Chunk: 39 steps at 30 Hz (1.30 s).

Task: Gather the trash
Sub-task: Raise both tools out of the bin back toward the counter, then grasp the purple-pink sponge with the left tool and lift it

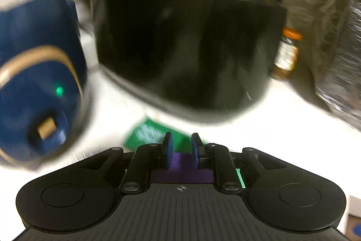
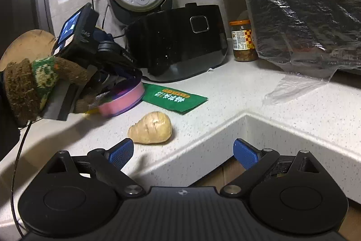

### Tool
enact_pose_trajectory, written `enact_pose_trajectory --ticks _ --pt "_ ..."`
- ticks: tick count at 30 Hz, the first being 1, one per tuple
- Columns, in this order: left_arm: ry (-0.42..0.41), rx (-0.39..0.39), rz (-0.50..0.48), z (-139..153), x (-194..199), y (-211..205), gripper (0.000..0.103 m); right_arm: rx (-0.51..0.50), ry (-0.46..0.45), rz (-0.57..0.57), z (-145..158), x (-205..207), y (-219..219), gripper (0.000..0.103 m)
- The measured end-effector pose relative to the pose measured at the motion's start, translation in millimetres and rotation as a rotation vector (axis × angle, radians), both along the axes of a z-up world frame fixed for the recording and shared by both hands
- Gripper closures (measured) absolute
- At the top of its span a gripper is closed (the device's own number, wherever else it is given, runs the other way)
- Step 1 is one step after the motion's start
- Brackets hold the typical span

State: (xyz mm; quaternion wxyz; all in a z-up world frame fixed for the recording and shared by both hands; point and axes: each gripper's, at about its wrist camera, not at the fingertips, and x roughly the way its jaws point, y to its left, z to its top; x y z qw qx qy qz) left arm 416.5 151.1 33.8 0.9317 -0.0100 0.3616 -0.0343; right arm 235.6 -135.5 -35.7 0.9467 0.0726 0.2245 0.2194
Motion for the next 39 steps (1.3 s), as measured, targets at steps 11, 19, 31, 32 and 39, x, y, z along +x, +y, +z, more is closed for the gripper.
enact_pose_trajectory --ticks 11,19,31,32,39 --pt "-0.030 -0.018 -0.162 12 -132 8 0.083 -0.052 -0.020 0.049 1 -8 20 0.007" --pt "-0.084 -0.004 -0.083 24 -186 46 0.083 -0.096 -0.002 0.065 -7 -11 41 0.007" --pt "-0.086 0.027 -0.272 22 -216 10 0.082 -0.158 -0.047 0.085 -3 -30 55 0.007" --pt "-0.110 0.109 -0.289 23 -220 2 0.082 -0.155 -0.045 0.084 -4 -30 55 0.007" --pt "-0.055 0.357 -0.372 7 -216 -20 0.076 -0.157 -0.046 0.091 -3 -35 54 0.007"
